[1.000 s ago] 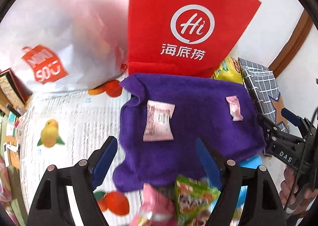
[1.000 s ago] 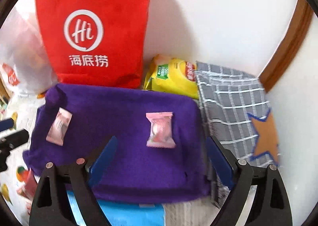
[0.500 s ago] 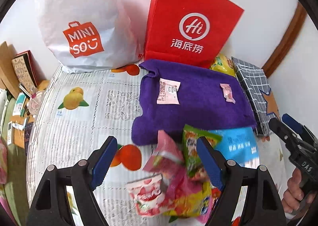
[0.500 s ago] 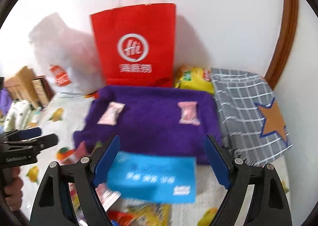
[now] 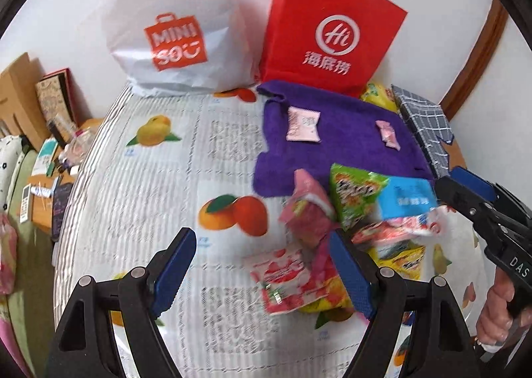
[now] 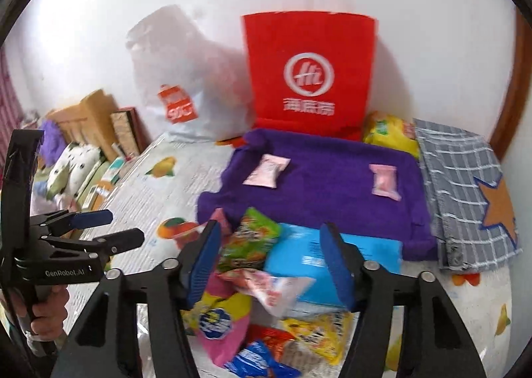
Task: Organize snacks
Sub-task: 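Grasp the pink bear-print packet with the right gripper while the left gripper moves to the pile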
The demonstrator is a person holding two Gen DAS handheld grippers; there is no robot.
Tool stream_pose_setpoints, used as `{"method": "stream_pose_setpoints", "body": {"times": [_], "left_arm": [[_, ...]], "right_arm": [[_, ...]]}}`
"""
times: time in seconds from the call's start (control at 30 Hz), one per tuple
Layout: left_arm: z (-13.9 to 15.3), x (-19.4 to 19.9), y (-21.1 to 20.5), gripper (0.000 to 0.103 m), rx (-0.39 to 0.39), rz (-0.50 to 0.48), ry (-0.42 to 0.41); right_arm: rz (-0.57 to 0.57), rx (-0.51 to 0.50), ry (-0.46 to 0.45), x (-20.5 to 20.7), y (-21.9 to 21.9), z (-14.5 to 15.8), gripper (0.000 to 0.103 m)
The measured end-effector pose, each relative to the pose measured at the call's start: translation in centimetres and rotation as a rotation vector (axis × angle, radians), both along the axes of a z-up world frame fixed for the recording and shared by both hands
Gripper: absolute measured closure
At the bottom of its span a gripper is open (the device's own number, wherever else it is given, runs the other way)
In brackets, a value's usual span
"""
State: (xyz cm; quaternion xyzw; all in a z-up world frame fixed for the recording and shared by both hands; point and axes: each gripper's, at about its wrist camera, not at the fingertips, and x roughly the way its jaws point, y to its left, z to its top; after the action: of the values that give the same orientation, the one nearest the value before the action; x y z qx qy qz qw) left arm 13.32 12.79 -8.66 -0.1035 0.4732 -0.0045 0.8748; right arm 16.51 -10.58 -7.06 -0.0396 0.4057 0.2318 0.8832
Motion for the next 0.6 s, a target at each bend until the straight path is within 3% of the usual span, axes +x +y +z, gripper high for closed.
{"method": "stream_pose_setpoints", "body": {"times": [0.23, 0.6], "left_arm": [[-1.2, -1.2, 2.1, 0.023, -0.036, 0.023, 0.013], [-3.7, -2.1, 2.7, 0.023, -0.067, 0.003, 0.045]], "right_arm": [[0.091, -0.058, 0.096, 1.2, 3.4, -2.9, 0.046], [0.099, -0.196, 0.143, -1.3, 2.4, -7.2, 0.047]]}}
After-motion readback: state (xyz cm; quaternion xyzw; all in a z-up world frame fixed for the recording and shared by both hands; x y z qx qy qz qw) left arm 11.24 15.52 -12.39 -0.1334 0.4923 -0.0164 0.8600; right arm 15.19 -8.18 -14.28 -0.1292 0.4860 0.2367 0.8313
